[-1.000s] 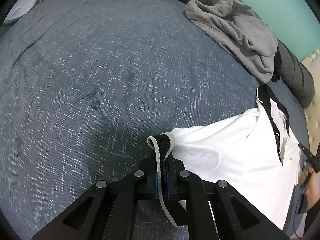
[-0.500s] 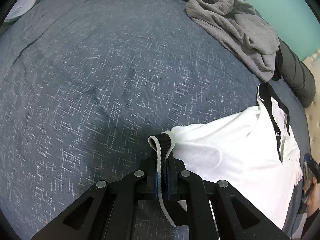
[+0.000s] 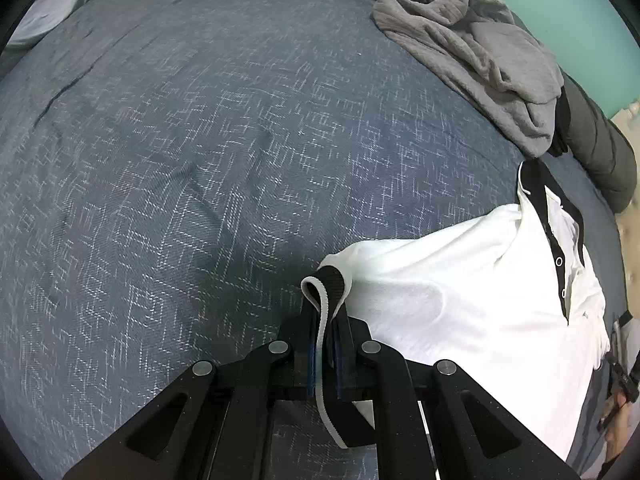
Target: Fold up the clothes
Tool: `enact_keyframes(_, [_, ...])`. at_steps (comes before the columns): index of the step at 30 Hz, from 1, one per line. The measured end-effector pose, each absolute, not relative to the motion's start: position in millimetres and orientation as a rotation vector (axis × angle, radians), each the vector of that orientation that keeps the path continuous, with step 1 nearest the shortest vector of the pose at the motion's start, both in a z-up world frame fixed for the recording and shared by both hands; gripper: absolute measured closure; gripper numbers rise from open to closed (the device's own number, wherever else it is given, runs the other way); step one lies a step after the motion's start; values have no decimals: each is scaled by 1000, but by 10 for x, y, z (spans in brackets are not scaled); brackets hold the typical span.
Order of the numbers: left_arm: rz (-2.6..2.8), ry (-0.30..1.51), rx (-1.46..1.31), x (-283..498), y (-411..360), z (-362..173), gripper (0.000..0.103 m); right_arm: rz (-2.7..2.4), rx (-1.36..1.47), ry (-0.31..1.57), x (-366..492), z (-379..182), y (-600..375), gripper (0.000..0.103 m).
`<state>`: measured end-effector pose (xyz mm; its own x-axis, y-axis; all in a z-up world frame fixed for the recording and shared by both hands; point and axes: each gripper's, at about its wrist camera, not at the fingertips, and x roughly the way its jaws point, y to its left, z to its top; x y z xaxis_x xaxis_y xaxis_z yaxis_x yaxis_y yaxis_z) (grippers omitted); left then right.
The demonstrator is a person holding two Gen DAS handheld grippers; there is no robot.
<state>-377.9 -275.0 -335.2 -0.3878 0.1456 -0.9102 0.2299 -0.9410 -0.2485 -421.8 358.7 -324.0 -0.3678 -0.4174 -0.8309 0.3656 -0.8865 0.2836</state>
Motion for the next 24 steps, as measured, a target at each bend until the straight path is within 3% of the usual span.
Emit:
enact_keyframes(2, [-2522,523,1710,-3771,-2758,-3352,95,-2272,1396,-66,-4266,-3227,3565,91])
enact_keyframes(4, [-2523,525,1710,-3762,-2770,-3356,95,-2300,1377,-71,-4326,-3169,3555,95])
enact_keyframes(10, [-2528,534,1708,-3739,-2798,-3374,95,-2374,1338,-219,-4715,-2942,3594,95])
enact_keyframes(15, [-2528,535,1707,-3718,-2823,-3388,95,-2356,1508,-339,-5075,-3117,3591,95])
enact_keyframes(19, [-2528,532,1710,-3718,-2837,-3397,95,-2380,1506,-528,-5132,-3176,3728,89])
enact_keyframes(21, [-2528,531,1711,-3733,-2836,-3404,95,-2424,1444,-602,-5084,-3135,3843,76])
enact_keyframes(24, [-2531,529,1710,-3723,-2852,-3408,95,-2448,1332,-648,-4982,-3049,3973,72])
